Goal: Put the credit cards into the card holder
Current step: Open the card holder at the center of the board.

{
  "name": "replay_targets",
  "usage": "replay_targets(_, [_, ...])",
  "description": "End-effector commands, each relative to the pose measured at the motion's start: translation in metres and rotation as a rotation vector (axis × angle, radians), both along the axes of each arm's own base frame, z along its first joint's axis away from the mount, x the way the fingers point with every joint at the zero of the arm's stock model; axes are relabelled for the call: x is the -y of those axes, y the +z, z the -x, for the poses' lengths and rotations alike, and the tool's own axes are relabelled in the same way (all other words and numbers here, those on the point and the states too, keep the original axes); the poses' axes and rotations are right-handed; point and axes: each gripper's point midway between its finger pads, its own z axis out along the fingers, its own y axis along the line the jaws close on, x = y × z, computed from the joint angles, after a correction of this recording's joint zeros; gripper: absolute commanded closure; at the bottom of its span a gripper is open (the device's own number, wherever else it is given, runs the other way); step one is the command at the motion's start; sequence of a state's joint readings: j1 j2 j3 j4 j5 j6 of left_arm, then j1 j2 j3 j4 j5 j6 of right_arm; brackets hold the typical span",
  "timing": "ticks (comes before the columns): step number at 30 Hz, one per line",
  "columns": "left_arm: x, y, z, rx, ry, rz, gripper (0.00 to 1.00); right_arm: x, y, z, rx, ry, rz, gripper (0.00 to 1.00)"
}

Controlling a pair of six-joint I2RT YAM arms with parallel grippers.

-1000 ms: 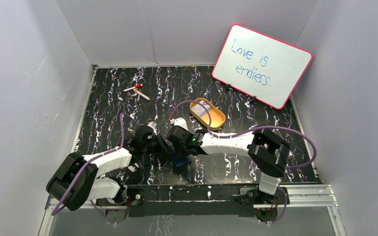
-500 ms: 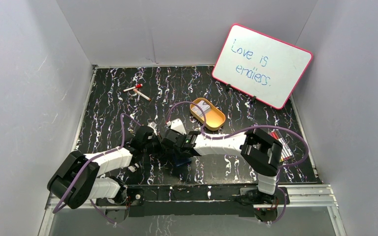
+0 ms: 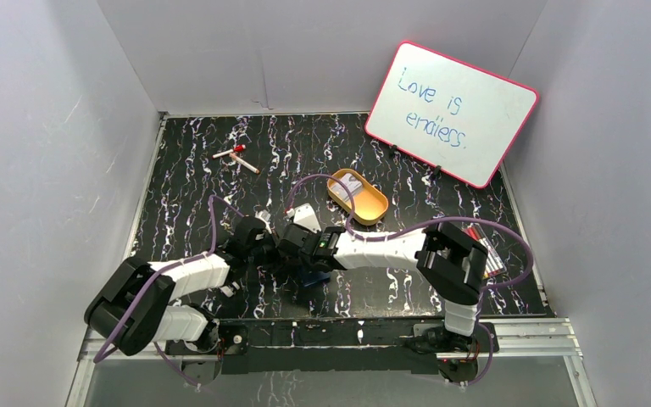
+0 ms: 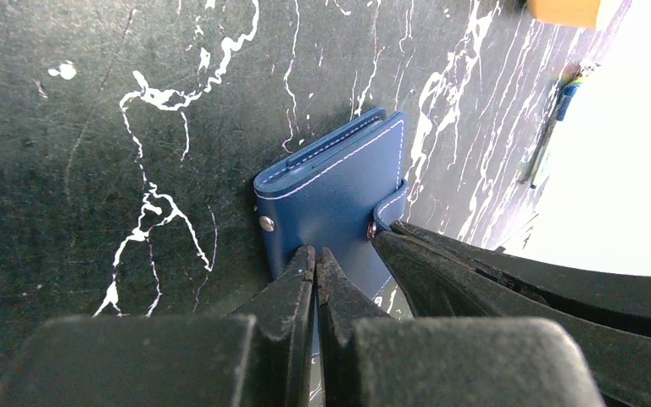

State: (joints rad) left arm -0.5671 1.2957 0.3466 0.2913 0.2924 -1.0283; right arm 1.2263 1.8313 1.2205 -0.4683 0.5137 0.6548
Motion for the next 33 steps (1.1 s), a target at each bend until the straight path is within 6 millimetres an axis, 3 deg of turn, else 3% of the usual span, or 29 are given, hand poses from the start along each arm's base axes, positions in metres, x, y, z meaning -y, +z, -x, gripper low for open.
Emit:
replay_targets(1, [-0.022, -0.033, 0.014, -0.065, 0.012, -0.133, 1.00, 0.023, 0.009, -0.002, 0.019, -0.042, 0.045, 1.00])
replay_targets(12, [-0.026, -0.046, 0.016, -0.092, 0.014, -0.169, 1.00, 0.043, 0.022, 0.001, 0.029, -0.128, -0.007, 1.00])
replay_targets(17, [-0.016, -0.028, 0.009, -0.051, -0.016, -0.129, 1.00, 0.037, 0.042, 0.004, 0.007, -0.126, -0.119, 1.00])
replay_targets(19, [-0.011, -0.010, 0.003, -0.010, -0.028, -0.105, 0.79, 0.038, 0.057, 0.002, -0.002, -0.127, -0.193, 1.00])
replay_targets(21, [-0.007, 0.013, -0.005, 0.047, -0.036, -0.086, 0.51, 0.039, 0.075, 0.001, -0.004, -0.113, -0.272, 1.00])
replay_targets(23, [-0.007, 0.035, -0.011, 0.101, -0.038, -0.087, 0.34, 0.038, 0.095, 0.002, 0.011, -0.074, -0.350, 1.00])
replay_targets(28, [-0.021, 0.063, -0.015, 0.164, -0.025, -0.156, 0.26, 0.022, 0.121, 0.018, -0.022, 0.065, -0.482, 1.00])
replay_targets(33, [-0.027, 0.063, -0.006, 0.186, -0.014, -0.132, 0.24, 0.003, 0.117, 0.029, -0.085, 0.109, -0.572, 1.00])
